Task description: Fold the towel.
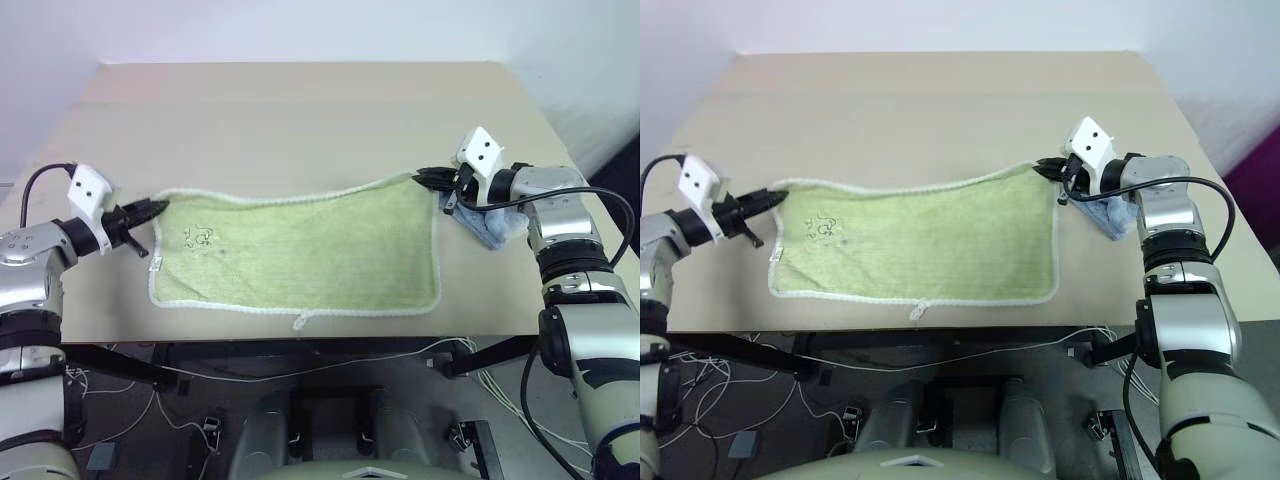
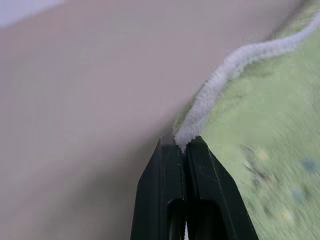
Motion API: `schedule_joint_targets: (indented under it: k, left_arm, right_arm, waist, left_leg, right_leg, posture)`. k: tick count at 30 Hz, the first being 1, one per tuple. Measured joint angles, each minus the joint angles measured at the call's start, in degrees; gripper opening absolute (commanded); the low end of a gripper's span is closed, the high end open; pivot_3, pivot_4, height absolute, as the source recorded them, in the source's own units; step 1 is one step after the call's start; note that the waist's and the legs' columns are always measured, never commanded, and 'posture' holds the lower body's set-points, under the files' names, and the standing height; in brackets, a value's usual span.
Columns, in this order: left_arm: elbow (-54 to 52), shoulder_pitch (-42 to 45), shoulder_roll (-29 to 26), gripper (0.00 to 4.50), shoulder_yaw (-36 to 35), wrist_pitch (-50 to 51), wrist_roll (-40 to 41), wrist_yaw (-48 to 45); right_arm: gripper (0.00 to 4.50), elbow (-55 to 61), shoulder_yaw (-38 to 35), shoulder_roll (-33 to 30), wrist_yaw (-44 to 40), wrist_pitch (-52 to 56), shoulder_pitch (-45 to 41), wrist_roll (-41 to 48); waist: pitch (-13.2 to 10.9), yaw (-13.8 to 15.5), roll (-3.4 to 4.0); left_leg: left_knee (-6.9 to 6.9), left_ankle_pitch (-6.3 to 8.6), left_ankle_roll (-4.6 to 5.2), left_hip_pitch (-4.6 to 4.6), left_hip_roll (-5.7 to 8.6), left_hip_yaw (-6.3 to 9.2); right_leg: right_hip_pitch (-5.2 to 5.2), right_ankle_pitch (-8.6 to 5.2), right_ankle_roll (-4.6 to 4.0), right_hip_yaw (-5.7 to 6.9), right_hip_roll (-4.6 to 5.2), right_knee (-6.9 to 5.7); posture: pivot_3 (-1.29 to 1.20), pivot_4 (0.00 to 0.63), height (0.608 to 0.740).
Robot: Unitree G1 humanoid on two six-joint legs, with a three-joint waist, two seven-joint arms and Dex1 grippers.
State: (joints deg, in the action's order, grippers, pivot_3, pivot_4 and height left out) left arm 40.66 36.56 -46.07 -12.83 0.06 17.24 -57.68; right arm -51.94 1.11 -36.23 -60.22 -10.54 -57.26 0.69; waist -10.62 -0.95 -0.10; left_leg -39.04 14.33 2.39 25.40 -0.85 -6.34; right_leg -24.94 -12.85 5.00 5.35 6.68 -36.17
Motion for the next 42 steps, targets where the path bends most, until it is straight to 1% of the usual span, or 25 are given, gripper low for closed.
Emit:
schedule_joint_targets:
  k: [3, 6, 7, 8, 12, 15, 17, 19, 21, 22, 25, 29, 31, 33, 37, 40, 42]
  left_arm:
    - [4.56, 6.57, 1.86, 0.0, -0.5, 0.74, 0.25, 4.92]
    - [13.46, 17.51, 4.37, 0.0, -1.51, 0.65, -0.39, 12.81]
    - [13.73, 18.28, 4.48, 0.0, -1.52, 0.6, -0.41, 13.27]
    - [16.58, 21.55, 4.78, 0.0, -1.6, 0.23, -0.6, 15.15]
    - [20.04, 26.49, 5.07, 0.0, -1.57, -1.25, -1.68, 16.67]
    - [19.87, 26.83, 3.36, 0.0, -1.59, -1.48, -1.62, 13.57]
    - [17.43, 24.66, 1.17, 0.0, -1.98, 0.01, -0.57, 8.93]
    - [11.87, 18.46, -1.29, 0.0, -3.0, 2.32, 1.6, 3.6]
    - [4.49, 9.49, -3.05, 0.0, -4.94, 7.84, 5.21, -1.6]
    - [1.33, 5.62, -3.54, 0.0, -5.61, 10.44, 6.66, -3.35]
    - [-13.61, -10.05, -4.95, 0.0, -7.92, 19.94, 12.28, -8.15]
    - [-27.32, -23.13, -5.89, 0.0, -11.25, 29.12, 17.34, -9.53]
    - [-31.8, -27.38, -6.42, 0.0, -12.5, 32.24, 18.72, -9.55]
    - [-34.86, -30.23, -6.58, 0.0, -13.49, 34.64, 19.92, -9.26]
    - [-38.13, -34.04, -7.32, 0.0, -15.16, 37.26, 20.97, -8.8]
    - [-38.55, -34.43, -7.61, 0.0, -15.71, 37.28, 20.9, -8.09]
    - [-37.85, -33.37, -7.6, 0.0, -15.68, 36.91, 20.41, -6.58]
  right_arm:
    - [0.02, -1.38, 0.0, -0.24, 4.38, -0.02, -3.44, -0.71]
    - [0.02, -6.03, 0.14, -0.07, 10.82, -0.62, -9.09, -2.35]
    - [0.02, -6.17, 0.15, -0.01, 11.28, -0.72, -9.56, -2.41]
    - [0.02, -7.65, 0.14, 0.01, 13.06, -1.2, -11.45, -2.71]
    - [0.02, -8.75, -0.39, -0.57, 14.02, -2.36, -14.6, -2.14]
    - [0.02, -3.49, -2.22, -2.46, 10.0, -2.14, -13.7, 0.75]
    - [0.02, 5.54, -3.83, -4.53, 5.16, -0.22, -9.64, 4.51]
    - [0.02, 19.05, -5.44, -7.41, -0.5, 4.05, -0.47, 10.01]
    - [0.02, 31.34, -6.28, -10.03, -4.42, 10.14, 10.46, 14.53]
    - [0.02, 34.73, -6.42, -10.64, -5.14, 12.41, 14.05, 15.82]
    - [0.02, 46.07, -8.68, -13.55, -6.24, 20.17, 25.71, 20.43]
    - [0.02, 56.85, -11.2, -16.22, -7.78, 26.88, 37.17, 25.11]
    - [0.02, 59.97, -11.43, -16.77, -8.99, 29.23, 41.62, 26.81]
    - [0.02, 61.52, -11.57, -17.38, -9.99, 31.3, 44.34, 28.2]
    - [0.02, 62.99, -12.7, -18.95, -11.2, 33.49, 46.09, 30.07]
    - [0.02, 62.82, -12.57, -18.98, -11.14, 33.55, 45.91, 29.89]
    - [0.02, 61.43, -11.6, -18.44, -10.25, 33.02, 43.99, 28.86]
  waist:
    - [-0.01, 0.03, -0.03]
    - [-0.05, 0.09, -0.09]
    - [-0.05, 0.06, -0.09]
    - [-0.06, -0.11, -0.09]
    - [-0.07, -0.24, -0.09]
    - [-0.09, -0.34, -0.08]
    - [-0.08, -0.35, -0.09]
    - [-0.07, -0.25, -0.09]
    - [-0.07, -0.18, -0.09]
    - [-0.07, -0.17, -0.08]
    - [-0.08, -0.12, -0.08]
    - [-0.06, 0.4, -0.11]
    - [-0.06, 0.37, -0.1]
    - [-0.06, 0.31, -0.08]
    - [-0.06, 0.26, -0.08]
    - [-0.06, 0.35, -0.08]
    - [-0.06, 0.31, -0.08]
  left_leg:
    - [-0.01, -0.01, 0.0, 0.0, 0.01, 0.02]
    - [-0.03, -0.01, 0.0, 0.03, 0.04, 0.01]
    - [-0.02, -0.01, 0.0, 0.03, 0.04, 0.01]
    - [-0.01, -0.01, 0.0, 0.02, 0.04, -0.02]
    - [0.06, -0.01, 0.01, 0.04, 0.04, -0.09]
    - [0.08, -0.01, 0.01, 0.05, 0.03, -0.21]
    - [0.1, -0.01, 0.01, 0.03, 0.0, -0.24]
    - [0.11, 0.01, 0.03, -0.03, -0.02, -0.1]
    - [0.04, 0.02, 0.05, 0.0, -0.01, -0.05]
    - [-0.02, 0.03, 0.06, 0.01, -0.01, -0.05]
    - [-0.05, 0.07, 0.06, -0.02, 0.0, 0.01]
    - [-0.03, 0.34, 0.11, -0.02, -0.01, 0.27]
    - [-0.01, 0.35, 0.11, -0.02, -0.01, 0.29]
    - [0.02, 0.35, 0.1, -0.03, -0.01, 0.29]
    - [0.06, 0.35, 0.09, -0.03, -0.01, 0.29]
    - [0.08, 0.37, 0.1, -0.02, 0.01, 0.29]
    - [0.08, 0.37, 0.1, 0.0, 0.02, 0.29]
  right_leg:
    - [0.01, 0.0, 0.0, 0.0, -0.02, -0.01]
    - [0.01, 0.0, 0.01, 0.01, -0.01, 0.01]
    - [0.02, 0.0, 0.01, 0.0, -0.01, 0.01]
    - [0.04, -0.01, 0.02, 0.0, -0.01, 0.01]
    - [0.02, -0.01, 0.05, -0.01, -0.03, 0.02]
    - [0.01, -0.02, 0.06, -0.02, -0.04, 0.04]
    - [0.02, -0.04, 0.09, -0.03, -0.07, 0.05]
    - [0.09, -0.06, 0.12, -0.04, -0.06, 0.07]
    - [0.09, -0.06, 0.11, -0.04, -0.01, 0.04]
    - [0.07, -0.05, 0.11, -0.04, 0.01, 0.04]
    - [0.05, -0.06, 0.09, -0.09, 0.1, 0.07]
    - [0.08, -0.04, -0.01, -0.02, 0.28, 0.16]
    - [0.06, -0.13, -0.21, -0.03, 0.33, 0.16]
    - [0.04, -0.13, -0.23, -0.04, 0.35, 0.16]
    - [-0.07, -0.14, -0.25, -0.04, 0.35, 0.17]
    - [-0.24, -0.14, -0.28, -0.05, 0.38, 0.19]
    - [-0.27, -0.12, -0.32, -0.05, 0.39, 0.21]
  posture:
    - [0.0, 0.15, 0.74]
    - [0.0, 0.15, 0.74]
    - [0.0, 0.15, 0.74]
    - [0.0, 0.15, 0.74]
    - [0.0, 0.15, 0.74]
    - [0.0, 0.15, 0.74]
    - [0.0, 0.15, 0.74]
    - [0.0, 0.15, 0.74]
    - [0.0, 0.15, 0.74]
    - [0.0, 0.15, 0.74]
    - [0.0, 0.15, 0.74]
    - [0.0, 0.15, 0.74]
    - [0.0, 0.15, 0.74]
    - [0.0, 0.15, 0.74]
    - [0.0, 0.15, 0.74]
    - [0.0, 0.15, 0.74]
    - [0.0, 0.15, 0.74]
